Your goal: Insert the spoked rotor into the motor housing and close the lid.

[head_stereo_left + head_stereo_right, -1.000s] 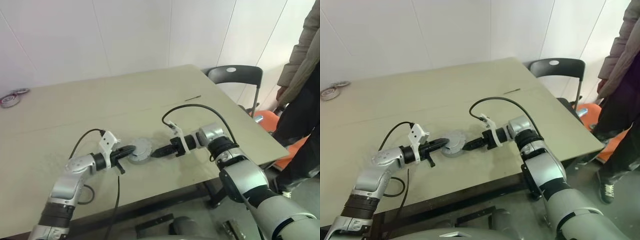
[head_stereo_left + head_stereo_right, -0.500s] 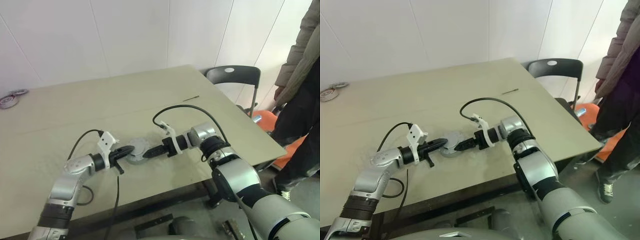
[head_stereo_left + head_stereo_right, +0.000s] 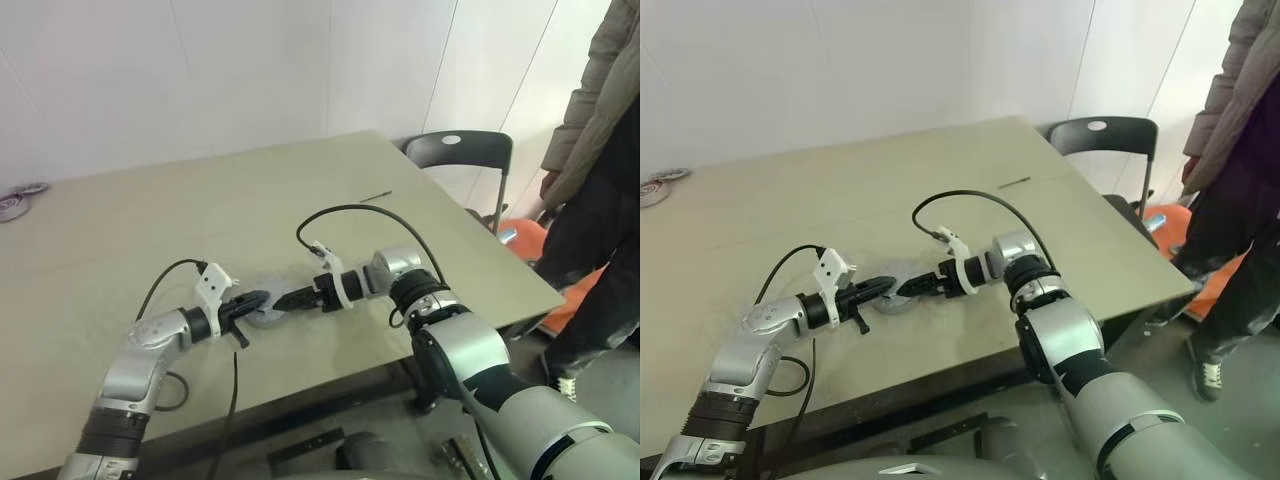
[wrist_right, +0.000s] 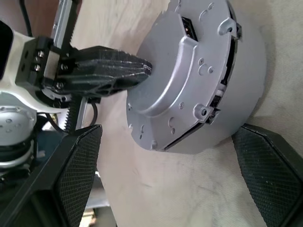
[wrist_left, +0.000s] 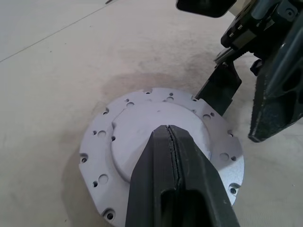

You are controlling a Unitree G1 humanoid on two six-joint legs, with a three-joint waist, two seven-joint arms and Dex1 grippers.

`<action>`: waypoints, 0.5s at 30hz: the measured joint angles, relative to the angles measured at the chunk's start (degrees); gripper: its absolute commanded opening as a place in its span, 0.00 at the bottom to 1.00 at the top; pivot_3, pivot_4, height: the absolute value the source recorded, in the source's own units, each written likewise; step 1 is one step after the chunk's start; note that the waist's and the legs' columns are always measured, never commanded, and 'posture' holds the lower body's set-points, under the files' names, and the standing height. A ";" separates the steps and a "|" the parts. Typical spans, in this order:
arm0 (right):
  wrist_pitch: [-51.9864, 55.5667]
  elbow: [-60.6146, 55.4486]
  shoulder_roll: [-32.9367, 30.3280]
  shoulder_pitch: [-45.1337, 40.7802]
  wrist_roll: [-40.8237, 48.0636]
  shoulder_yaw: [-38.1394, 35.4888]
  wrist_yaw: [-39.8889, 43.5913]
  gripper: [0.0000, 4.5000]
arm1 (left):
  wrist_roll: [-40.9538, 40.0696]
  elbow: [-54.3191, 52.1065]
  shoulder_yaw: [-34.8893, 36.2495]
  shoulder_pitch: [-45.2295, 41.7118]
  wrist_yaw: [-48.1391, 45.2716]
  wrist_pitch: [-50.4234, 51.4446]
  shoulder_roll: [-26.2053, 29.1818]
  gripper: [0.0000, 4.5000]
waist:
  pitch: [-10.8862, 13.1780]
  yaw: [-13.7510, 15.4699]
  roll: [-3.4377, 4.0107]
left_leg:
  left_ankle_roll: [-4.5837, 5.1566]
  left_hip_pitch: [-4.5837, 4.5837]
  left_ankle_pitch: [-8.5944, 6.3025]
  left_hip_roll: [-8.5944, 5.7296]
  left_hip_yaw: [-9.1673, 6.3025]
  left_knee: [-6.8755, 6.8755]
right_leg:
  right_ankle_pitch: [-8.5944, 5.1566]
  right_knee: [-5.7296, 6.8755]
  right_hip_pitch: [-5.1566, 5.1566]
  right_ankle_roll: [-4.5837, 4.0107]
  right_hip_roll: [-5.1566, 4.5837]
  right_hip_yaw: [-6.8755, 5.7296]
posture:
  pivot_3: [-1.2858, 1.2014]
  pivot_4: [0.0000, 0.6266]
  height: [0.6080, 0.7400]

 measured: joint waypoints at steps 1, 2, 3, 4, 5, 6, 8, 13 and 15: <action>-0.05 0.06 0.32 0.00 0.00 -0.32 -0.32 1.00 | 0.00 0.00 -0.01 -0.04 0.00 -0.04 -0.01 0.00 | 0.00 -0.30 0.00 | 0.00 0.00 0.00 0.00 0.01 0.00 | 0.00 0.00 0.00 0.00 0.00 0.00 | 0.52 0.00 1.00; -0.09 0.13 0.50 0.00 0.00 -0.55 -0.51 1.00 | 0.00 0.00 -0.02 -0.12 0.00 -0.04 -0.02 0.00 | 0.00 -0.47 -0.01 | 0.00 0.00 0.00 0.00 0.03 -0.01 | 0.00 0.00 0.00 0.00 0.00 0.00 | 0.52 0.00 1.00; -0.16 0.27 0.58 0.00 0.00 -0.80 -0.66 1.00 | 0.00 -0.01 -0.02 -0.14 0.00 -0.05 -0.03 0.00 | 0.00 -0.53 -0.01 | 0.00 0.00 0.00 0.00 0.04 -0.01 | 0.00 0.00 0.00 0.01 0.00 0.01 | 0.52 0.00 1.00; -0.22 0.34 0.62 -0.02 0.01 -0.87 -0.74 1.00 | 0.00 0.00 -0.02 -0.14 0.00 -0.06 -0.03 0.00 | 0.00 -0.54 -0.01 | 0.00 0.00 0.00 0.00 0.04 -0.01 | 0.00 0.00 0.00 0.01 0.01 0.01 | 0.52 0.00 1.00; -0.34 0.38 0.67 -0.04 0.01 -0.90 -0.87 1.00 | 0.00 0.00 -0.02 -0.13 0.03 -0.05 -0.03 0.00 | 0.00 -0.54 -0.01 | 0.00 0.00 0.00 0.00 0.03 -0.01 | 0.00 0.00 0.00 0.01 0.01 0.01 | 0.52 0.00 1.00; -0.58 0.43 0.72 -0.04 0.01 -0.91 -0.94 1.00 | 0.01 0.04 -0.02 -0.13 0.06 -0.05 -0.03 0.00 | 0.00 -0.55 -0.01 | 0.00 0.01 0.00 0.00 0.02 -0.01 | 0.00 0.00 0.00 0.01 0.02 0.02 | 0.52 0.00 1.00; -0.82 0.49 0.77 -0.03 0.00 -0.90 -0.97 1.00 | 0.01 0.09 -0.02 -0.13 0.08 -0.05 -0.03 0.00 | 0.00 -0.55 -0.01 | 0.00 0.01 0.00 0.00 0.00 0.00 | 0.00 0.01 0.00 0.00 0.04 0.03 | 0.52 0.00 1.00; -1.89 0.83 0.77 0.05 -0.60 -0.71 -1.25 0.79 | -0.03 0.09 -0.01 -0.17 -0.05 -0.10 -0.03 0.00 | 0.00 -0.52 0.00 | 0.00 0.00 0.00 0.00 0.00 0.00 | 0.00 0.01 -0.06 0.00 0.05 0.03 | 0.52 0.00 1.00; -2.42 1.01 0.74 0.15 -1.22 -0.64 -1.59 0.64 | -0.05 -0.05 0.02 -0.20 -0.16 -0.15 -0.03 0.00 | 0.00 -0.48 0.00 | 0.00 -0.02 0.00 0.00 0.01 -0.01 | 0.01 0.01 -0.18 0.00 0.05 0.04 | 0.52 0.00 1.00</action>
